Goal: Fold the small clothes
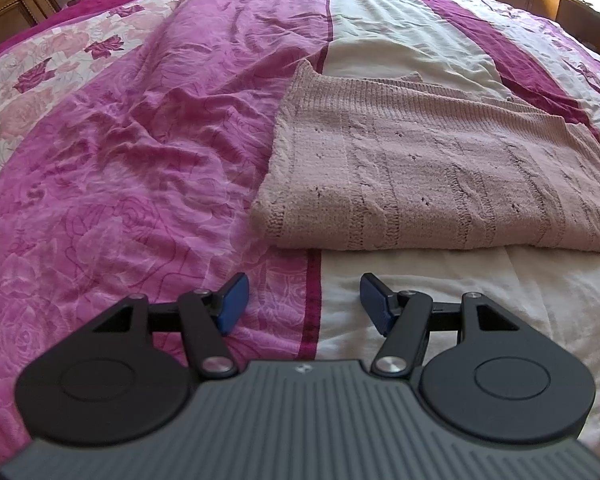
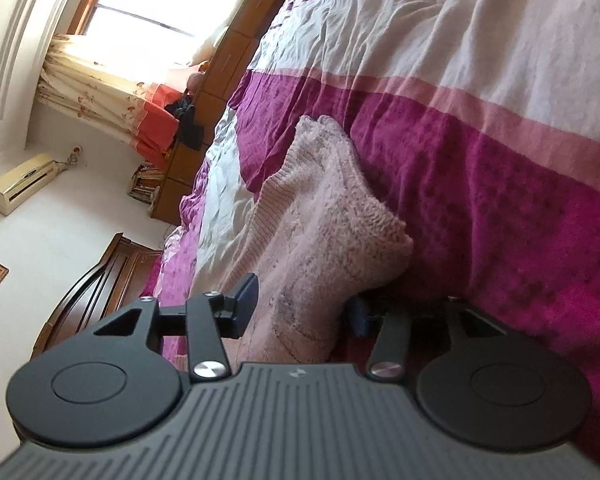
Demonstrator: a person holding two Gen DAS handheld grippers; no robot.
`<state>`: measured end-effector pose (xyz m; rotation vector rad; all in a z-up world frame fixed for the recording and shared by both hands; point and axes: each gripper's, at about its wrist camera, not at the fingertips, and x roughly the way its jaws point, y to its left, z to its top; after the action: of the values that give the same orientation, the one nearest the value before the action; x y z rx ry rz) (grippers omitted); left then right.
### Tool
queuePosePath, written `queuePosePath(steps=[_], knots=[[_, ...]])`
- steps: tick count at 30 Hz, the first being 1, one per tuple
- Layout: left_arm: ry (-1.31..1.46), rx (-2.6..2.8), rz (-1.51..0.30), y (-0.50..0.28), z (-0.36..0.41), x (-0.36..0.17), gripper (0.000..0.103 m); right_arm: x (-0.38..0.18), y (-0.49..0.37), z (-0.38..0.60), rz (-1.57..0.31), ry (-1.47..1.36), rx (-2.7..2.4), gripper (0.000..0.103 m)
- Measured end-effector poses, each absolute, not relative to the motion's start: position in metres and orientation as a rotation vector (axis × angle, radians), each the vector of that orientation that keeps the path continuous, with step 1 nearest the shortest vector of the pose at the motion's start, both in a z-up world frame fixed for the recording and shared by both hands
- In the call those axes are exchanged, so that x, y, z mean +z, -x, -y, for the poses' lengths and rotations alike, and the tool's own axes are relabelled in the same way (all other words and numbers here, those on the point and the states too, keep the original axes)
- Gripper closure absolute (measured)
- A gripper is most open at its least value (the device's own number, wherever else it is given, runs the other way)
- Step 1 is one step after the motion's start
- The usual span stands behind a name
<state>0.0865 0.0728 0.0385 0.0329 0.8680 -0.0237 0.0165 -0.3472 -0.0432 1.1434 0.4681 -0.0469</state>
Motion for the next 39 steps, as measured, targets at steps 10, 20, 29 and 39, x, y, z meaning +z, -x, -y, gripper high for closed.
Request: queuePosePath(steps=[10,20,29,39], knots=[[-0.038,-0.015,-0.861,-0.086,-0.078,0.041,0.040,-0.046,-0.023,0.347,-0.462,-1.140,-0.083,0.065],[-0.043,0.006,-0.845,-0.084,-0.085,0.048,0.040,-0.042,-0.027,0.351,-0.448,-1.168,-0.059,0.050],[-0.045,0.010,-0.843,-0.083,-0.087,0.050,0.040,-0.045,-0.041,0.354,-0.428,-1.201,-0.102,0.062],[-0.062,0.022,-0.834,-0.085,-0.095,0.055,0.040,-0.030,-0.043,0.345,-0.421,-1.052,-0.078,0.076]])
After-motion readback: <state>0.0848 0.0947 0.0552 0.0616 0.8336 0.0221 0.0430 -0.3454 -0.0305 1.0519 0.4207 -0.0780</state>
